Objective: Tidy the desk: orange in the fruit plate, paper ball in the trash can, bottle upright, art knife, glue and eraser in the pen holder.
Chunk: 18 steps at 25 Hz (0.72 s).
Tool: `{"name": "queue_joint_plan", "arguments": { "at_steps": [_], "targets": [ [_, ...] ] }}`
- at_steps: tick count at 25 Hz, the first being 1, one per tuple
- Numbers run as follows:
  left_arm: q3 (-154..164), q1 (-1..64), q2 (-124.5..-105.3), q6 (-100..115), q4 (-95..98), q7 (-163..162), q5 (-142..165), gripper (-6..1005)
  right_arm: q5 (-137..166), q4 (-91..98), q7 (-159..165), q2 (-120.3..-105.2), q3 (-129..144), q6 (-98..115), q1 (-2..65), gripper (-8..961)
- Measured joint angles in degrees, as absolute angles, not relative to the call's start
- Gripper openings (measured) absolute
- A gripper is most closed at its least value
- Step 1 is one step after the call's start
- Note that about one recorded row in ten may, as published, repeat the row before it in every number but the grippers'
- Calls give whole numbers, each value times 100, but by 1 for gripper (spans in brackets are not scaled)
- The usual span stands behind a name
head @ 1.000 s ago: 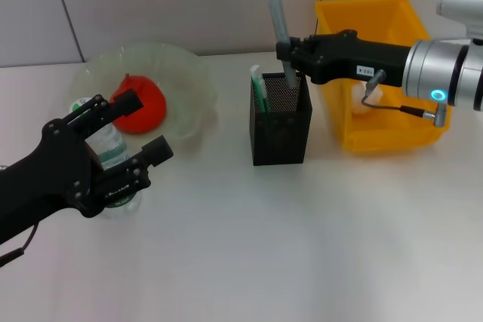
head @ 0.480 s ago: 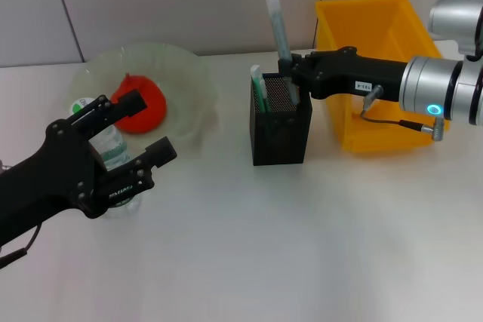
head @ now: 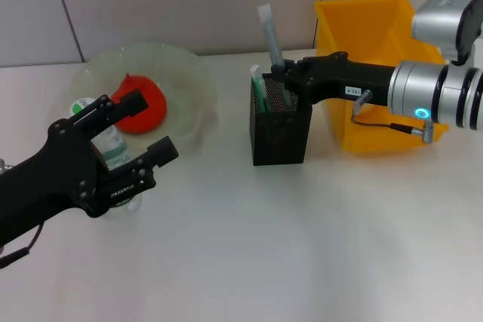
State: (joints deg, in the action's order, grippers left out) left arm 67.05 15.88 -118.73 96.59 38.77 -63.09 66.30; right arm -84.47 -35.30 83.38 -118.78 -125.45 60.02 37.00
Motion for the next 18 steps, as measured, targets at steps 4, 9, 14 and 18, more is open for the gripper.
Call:
{"name": "queue_joint_plan", "arguments": {
  "at_steps": [4,9,14,18],
  "targets": [
    [6705,1591,-11867,9659,3876,-6306,6624,802,-8447,-3451,8346,-11886,-12546,5697,3743,138],
    [6704,1596,-11859,9645,3876,-6314,6624,802,-8466,-3402,8354,-11894,-12548,5521,3757,139],
    [6691,1605,-11856,9629,3883,-6315,6618,802,-8467,-3406,8334,-11893,-12540,5572,3791,316],
    [6659,1608,-11852,9623,3895,-6322,6617,802,-8480,-3542,8325,-11891,-12434,5677,3777,468]
  ]
}}
